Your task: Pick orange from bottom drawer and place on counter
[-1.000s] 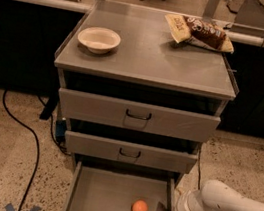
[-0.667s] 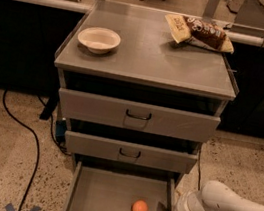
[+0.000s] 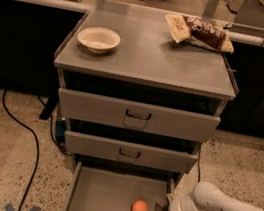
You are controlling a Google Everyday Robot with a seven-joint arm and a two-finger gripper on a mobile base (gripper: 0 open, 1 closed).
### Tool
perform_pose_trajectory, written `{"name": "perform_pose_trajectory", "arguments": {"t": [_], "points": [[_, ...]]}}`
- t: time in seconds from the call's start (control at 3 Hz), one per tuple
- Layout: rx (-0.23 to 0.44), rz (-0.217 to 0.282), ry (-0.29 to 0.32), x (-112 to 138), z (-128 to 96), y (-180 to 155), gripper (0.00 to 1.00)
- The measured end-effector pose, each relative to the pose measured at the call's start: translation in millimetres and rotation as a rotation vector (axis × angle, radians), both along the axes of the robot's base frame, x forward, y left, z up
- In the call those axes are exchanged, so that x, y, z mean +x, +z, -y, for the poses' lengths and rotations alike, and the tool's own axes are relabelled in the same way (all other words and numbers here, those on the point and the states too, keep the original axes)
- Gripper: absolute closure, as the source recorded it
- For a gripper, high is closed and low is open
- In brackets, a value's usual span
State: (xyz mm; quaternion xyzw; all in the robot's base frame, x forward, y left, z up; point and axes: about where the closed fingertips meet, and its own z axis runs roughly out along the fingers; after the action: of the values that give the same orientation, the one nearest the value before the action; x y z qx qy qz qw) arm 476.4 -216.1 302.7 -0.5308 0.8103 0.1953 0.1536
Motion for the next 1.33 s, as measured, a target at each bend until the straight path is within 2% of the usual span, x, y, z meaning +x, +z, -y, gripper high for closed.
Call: {"name": "perform_pose_trajectory", "arguments": {"t": [0.33,1.0,1.33], "points": [[0.014,-0.001,0.024,5.7,-10.7,-33.2,0.0],[0.049,-0.013,0.11,10.8,-64.3,-83.0,0.0],[0.042,-0.016,0.109,11.7,-64.9,-90.2,0.0]]}}
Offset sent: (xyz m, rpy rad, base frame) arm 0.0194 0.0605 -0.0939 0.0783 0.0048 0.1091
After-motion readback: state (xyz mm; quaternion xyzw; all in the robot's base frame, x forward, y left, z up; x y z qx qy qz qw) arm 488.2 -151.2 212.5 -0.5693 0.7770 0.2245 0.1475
